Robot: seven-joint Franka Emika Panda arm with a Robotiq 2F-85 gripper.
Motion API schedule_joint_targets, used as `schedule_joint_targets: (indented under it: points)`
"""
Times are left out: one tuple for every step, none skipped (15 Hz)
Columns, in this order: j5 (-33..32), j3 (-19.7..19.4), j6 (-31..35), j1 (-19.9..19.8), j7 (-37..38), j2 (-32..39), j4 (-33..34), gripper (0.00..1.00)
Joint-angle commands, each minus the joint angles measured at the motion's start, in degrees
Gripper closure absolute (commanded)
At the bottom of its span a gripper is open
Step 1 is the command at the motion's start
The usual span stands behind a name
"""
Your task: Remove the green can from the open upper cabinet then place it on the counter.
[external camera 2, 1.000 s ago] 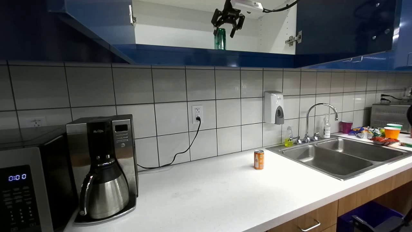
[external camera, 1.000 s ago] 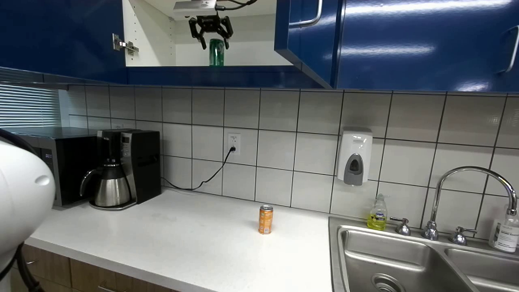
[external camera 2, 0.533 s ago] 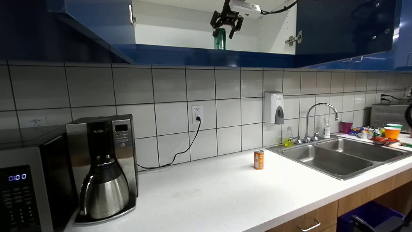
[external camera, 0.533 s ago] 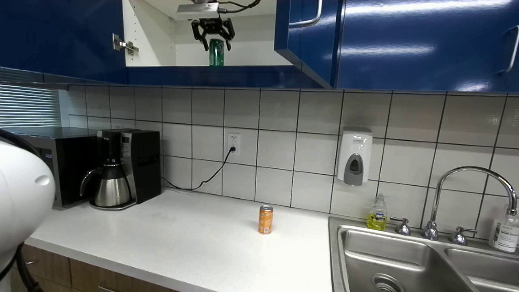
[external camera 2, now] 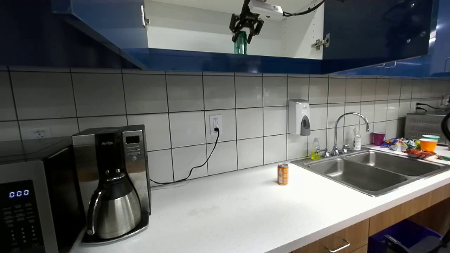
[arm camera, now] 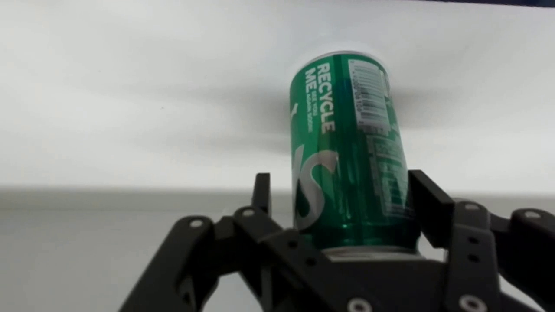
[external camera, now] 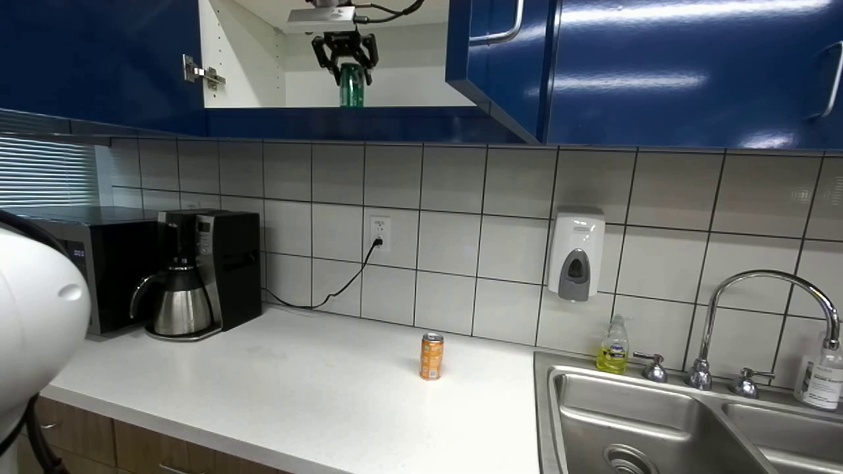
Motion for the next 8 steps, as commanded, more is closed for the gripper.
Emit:
schedule_joint_targets:
  points:
    - [-1.5, 0.0, -1.7, 0.5, 1.4, 1.3, 2.2, 0.51]
    - [-1.5, 0.0, -1.7, 0.6, 1.4, 1.4, 2.2, 0.6]
    - [-1.5, 0.0, -1.7, 0.6, 1.4, 1.4, 2.1, 0.62]
    - [-1.5, 0.0, -1.7, 0.6, 1.4, 1.3, 2.0, 0.62]
    - [-1.4, -0.1, -1.7, 0.6, 1.4, 1.3, 1.9, 0.62]
    - [-1.3, -0.1, -1.8, 0.5, 1.4, 1.2, 1.8, 0.62]
    - [-1.2, -0.1, -1.7, 0.5, 1.4, 1.1, 1.6, 0.62]
    - [-1.2, -0.1, -1.7, 0.5, 1.4, 1.0, 1.5, 0.62]
